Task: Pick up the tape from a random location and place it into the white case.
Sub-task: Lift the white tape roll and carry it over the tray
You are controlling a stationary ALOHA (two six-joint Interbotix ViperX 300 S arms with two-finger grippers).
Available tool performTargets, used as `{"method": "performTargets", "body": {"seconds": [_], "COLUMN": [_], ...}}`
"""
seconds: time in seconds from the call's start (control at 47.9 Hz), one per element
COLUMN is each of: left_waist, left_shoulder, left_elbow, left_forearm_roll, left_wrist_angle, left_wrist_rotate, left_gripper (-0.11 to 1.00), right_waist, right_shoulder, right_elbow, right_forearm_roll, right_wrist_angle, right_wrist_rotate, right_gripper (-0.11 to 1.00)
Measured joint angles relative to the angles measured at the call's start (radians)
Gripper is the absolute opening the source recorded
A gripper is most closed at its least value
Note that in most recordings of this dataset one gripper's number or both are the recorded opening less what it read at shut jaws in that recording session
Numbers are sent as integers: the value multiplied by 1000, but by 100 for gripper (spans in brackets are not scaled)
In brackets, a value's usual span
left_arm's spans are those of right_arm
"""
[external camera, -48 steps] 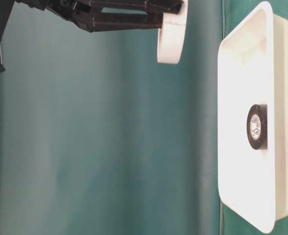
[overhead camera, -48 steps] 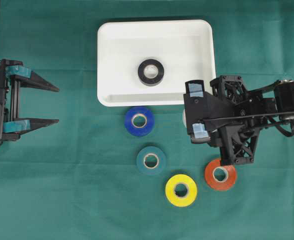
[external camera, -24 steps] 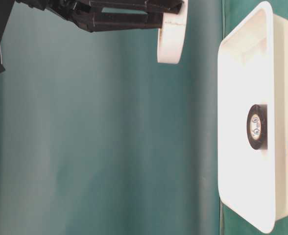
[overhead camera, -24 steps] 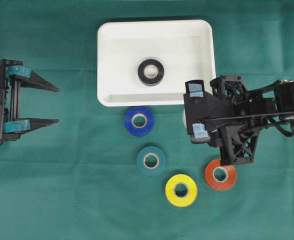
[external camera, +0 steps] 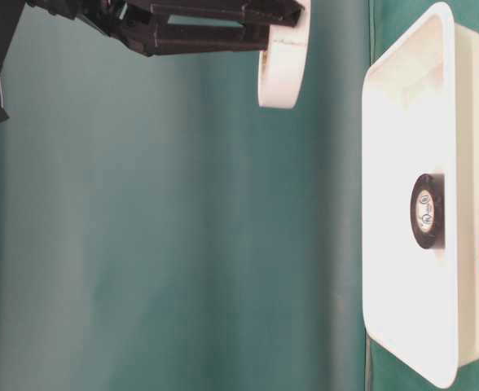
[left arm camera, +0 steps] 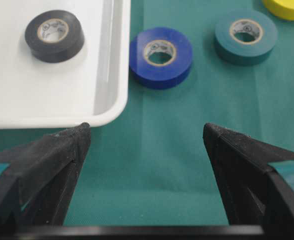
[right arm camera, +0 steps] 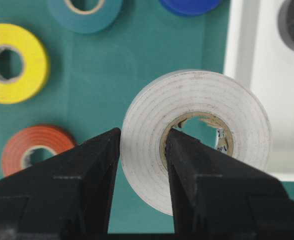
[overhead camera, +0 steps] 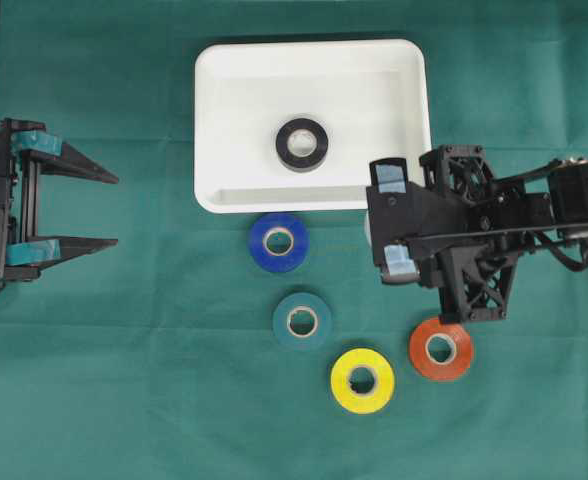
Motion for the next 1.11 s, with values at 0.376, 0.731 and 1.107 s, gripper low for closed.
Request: {"method": "performTargets", "body": {"seconds": [0.376,0.731,1.107], "left_waist": [0,0,0], "left_shoulder": [0,0,0], "left_elbow": [2,2,2], "left_forearm_roll": [0,0,0], "left_wrist_angle": [0,0,0], "left_wrist_rotate": [0,0,0], "left_gripper": [98,98,98], "right_waist": [-146,-298,-308], "right_shoulder": [0,0,9], "right_elbow": [0,0,-6], "right_forearm_roll": [-48,-92,-92], "right_wrist_angle": [12,17,-37], "right_wrist_rotate": [0,-8,-8], "right_gripper": [31,31,31]}}
